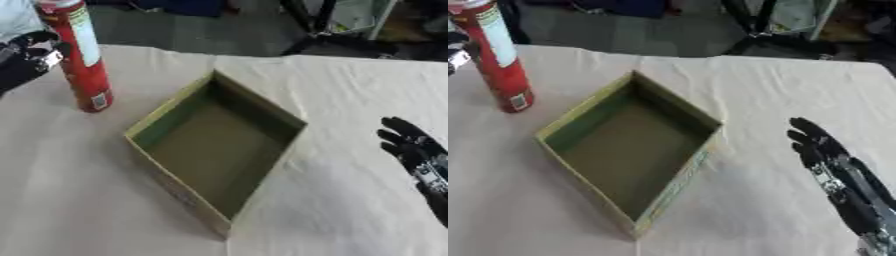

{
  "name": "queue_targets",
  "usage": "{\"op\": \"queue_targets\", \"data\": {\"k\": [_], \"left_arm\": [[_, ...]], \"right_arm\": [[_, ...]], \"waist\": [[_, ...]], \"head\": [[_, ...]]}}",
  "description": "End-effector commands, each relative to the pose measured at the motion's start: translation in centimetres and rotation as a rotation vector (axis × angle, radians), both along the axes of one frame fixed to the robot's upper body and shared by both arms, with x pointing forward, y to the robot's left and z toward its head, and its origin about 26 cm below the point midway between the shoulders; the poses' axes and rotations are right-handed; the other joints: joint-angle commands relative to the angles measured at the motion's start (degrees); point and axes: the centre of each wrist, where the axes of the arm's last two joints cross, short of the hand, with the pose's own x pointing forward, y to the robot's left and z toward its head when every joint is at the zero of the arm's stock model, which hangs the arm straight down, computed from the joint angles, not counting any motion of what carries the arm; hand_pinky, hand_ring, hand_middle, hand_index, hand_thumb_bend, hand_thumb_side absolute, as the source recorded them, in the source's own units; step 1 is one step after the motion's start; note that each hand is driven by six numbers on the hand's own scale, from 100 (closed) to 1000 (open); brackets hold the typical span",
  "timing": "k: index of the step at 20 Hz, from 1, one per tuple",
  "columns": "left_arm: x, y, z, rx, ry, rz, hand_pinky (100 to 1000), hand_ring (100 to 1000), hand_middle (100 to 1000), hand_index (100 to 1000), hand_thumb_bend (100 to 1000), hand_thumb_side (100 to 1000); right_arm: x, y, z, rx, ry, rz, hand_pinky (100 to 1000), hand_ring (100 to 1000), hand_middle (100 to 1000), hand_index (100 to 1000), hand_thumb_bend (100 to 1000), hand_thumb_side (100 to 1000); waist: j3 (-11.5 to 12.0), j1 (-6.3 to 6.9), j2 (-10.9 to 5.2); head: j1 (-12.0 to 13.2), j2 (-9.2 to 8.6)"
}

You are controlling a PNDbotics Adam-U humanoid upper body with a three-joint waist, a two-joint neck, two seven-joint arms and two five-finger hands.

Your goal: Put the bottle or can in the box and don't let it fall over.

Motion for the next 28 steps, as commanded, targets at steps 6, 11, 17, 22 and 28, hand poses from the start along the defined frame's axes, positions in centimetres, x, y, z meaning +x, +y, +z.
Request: {"op": "queue_targets", "data": {"k": [6,11,17,22,28], "left_arm": [[0.20,0.01,1.74,-0.002,-0.051,0.037,1000,1000,1000,983,372,698],[0.26,-0.01,1.91,0.011,-0.078,0.074,1000,1000,1000,980,395,677],[0.51,-0.28,1.96,0.015,-0.103,0.116,1000,1000,1000,974,394,671],[0.62,-0.36,2.05,0.010,-0.113,0.124,1000,1000,1000,962,394,675],[0.69,-0.58,2.28,0.010,-0.118,0.118,1000,1000,1000,945,413,691]], "right_arm": [[-0.07,-0.05,0.78,-0.020,-0.024,-0.005,1000,1000,1000,1000,100,794],[-0.05,0.01,0.77,-0.021,-0.025,-0.004,1000,1000,1000,1000,100,796],[0.02,0.16,0.77,-0.021,-0.025,-0.002,1000,1000,1000,1000,100,801],[0.06,0.26,0.76,-0.023,-0.025,-0.006,1000,1000,1000,1000,100,804],[0.13,0.41,0.76,-0.025,-0.026,-0.006,1000,1000,1000,1000,100,805]], "waist": [[-0.2,0.00,-0.36],[-0.2,-0.05,-0.13],[-0.3,-0.21,0.24],[-0.4,-0.27,0.66],[-0.5,-0.37,1.21]], "head": [[0.4,-1.26],[0.4,-1.36],[0.6,-1.83],[0.6,-2.04],[0.7,-2.48]]}}
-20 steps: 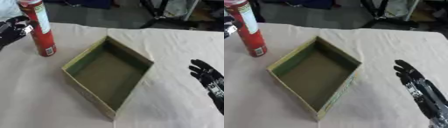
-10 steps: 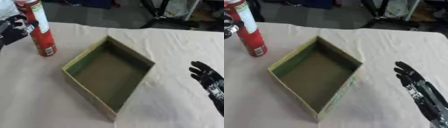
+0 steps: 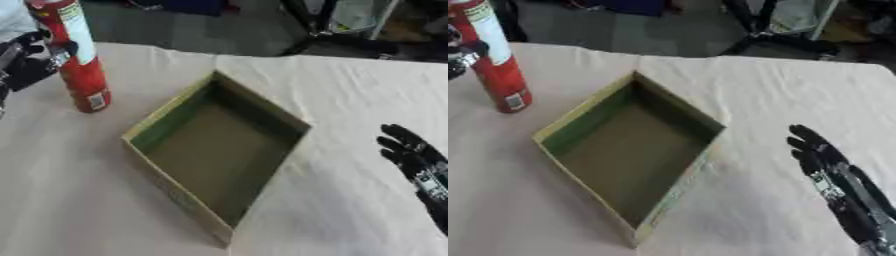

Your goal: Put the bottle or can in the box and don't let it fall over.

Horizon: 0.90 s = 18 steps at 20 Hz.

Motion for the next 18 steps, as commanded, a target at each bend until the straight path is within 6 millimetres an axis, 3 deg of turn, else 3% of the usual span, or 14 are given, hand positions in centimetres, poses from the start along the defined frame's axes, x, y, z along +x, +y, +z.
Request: {"op": "queue_targets", "data": {"k": [1,18], "left_arm": [[-0.09,0.10,1.76,0.005,-0.044,0.003,1000,1000,1000,948,416,692],[0.07,-0.32,2.54,0.015,-0.071,0.013,1000,1000,1000,946,456,731]], "right_arm": [[-0.09,0.03,0.70,-0.016,-0.022,-0.002,1000,1000,1000,1000,100,806],[0.06,0.39,0.68,-0.019,-0.023,-0.007,1000,1000,1000,1000,100,815]], "waist": [[-0.1,0.15,-0.83],[-0.4,-0.19,0.25]], "head": [[0.2,-1.02],[0.4,-1.88]]}}
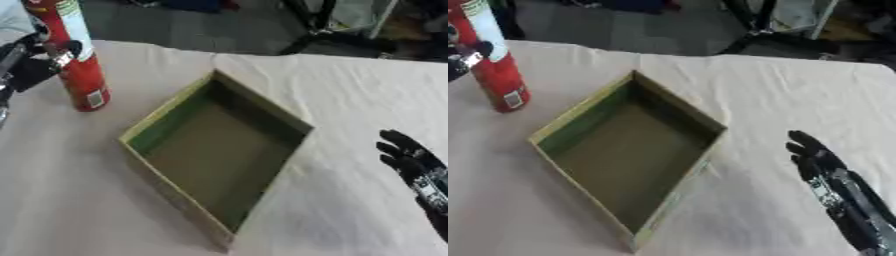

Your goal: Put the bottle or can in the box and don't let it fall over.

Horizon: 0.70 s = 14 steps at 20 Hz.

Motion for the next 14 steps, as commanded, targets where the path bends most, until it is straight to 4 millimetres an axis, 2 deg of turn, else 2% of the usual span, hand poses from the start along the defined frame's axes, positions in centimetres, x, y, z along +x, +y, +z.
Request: {"op": "queue_targets", "data": {"k": [1,14], "left_arm": [[-0.15,-0.01,2.13,0.004,-0.056,0.002,1000,1000,1000,946,455,730],[-0.16,-0.68,2.52,0.008,-0.085,-0.005,1000,1000,1000,905,451,711]], "right_arm": [[-0.09,0.07,0.68,-0.014,-0.021,0.000,1000,1000,1000,1000,100,815],[0.01,0.19,0.76,-0.014,-0.024,0.000,1000,1000,1000,1000,100,816]], "waist": [[-0.2,0.21,-0.85],[-0.8,0.32,-0.41]], "head": [[0.2,-1.10],[0.2,-1.48]]}}
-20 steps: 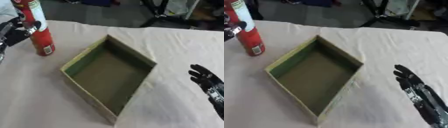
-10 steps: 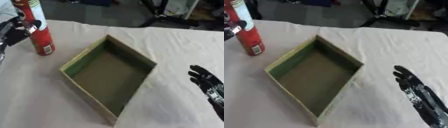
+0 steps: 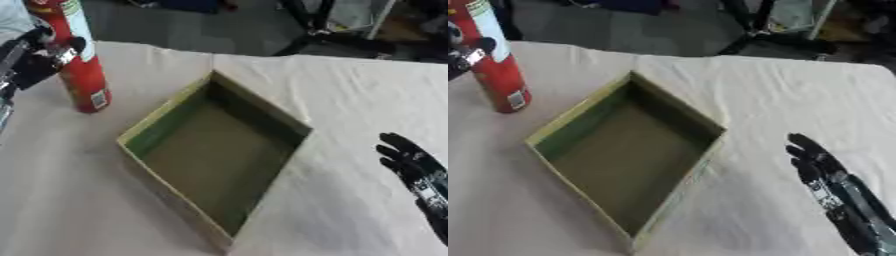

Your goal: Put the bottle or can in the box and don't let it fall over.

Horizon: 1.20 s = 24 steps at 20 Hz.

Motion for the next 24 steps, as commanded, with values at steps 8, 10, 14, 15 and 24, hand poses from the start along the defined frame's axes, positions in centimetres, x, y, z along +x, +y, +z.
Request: {"op": "queue_targets", "data": {"k": [8,10,14,15,24], "left_arm": [[0.11,-0.67,1.87,0.059,-0.074,0.048,1000,1000,1000,910,454,656],[0.20,-0.75,1.66,0.066,-0.070,0.055,1000,1000,1000,909,433,641],[0.32,-0.75,1.41,0.064,-0.052,0.051,1000,1000,1000,909,412,624],[0.34,-0.77,1.40,0.064,-0.048,0.049,1000,1000,1000,909,410,619],[0.54,-1.02,1.11,0.051,-0.012,0.032,1000,1000,1000,899,384,647]], "right_arm": [[-0.05,0.09,0.75,-0.017,-0.020,0.009,1000,1000,1000,1000,100,818],[-0.02,0.07,0.82,-0.018,-0.021,0.010,1000,1000,1000,1000,100,818],[0.00,0.04,0.89,-0.017,-0.019,0.008,1000,1000,1000,1000,100,818],[0.01,0.04,0.90,-0.017,-0.019,0.008,1000,1000,1000,1000,100,818],[0.00,0.02,0.88,-0.013,-0.016,0.008,1000,1000,1000,1000,100,817]], "waist": [[-0.4,0.38,-0.70],[-0.5,0.38,-0.65],[-0.5,0.44,-0.63],[-0.5,0.44,-0.64],[-0.6,0.33,-0.69]], "head": [[0.3,-1.53],[0.2,-1.53],[0.1,-1.51],[0.1,-1.52],[0.2,-1.79]]}}
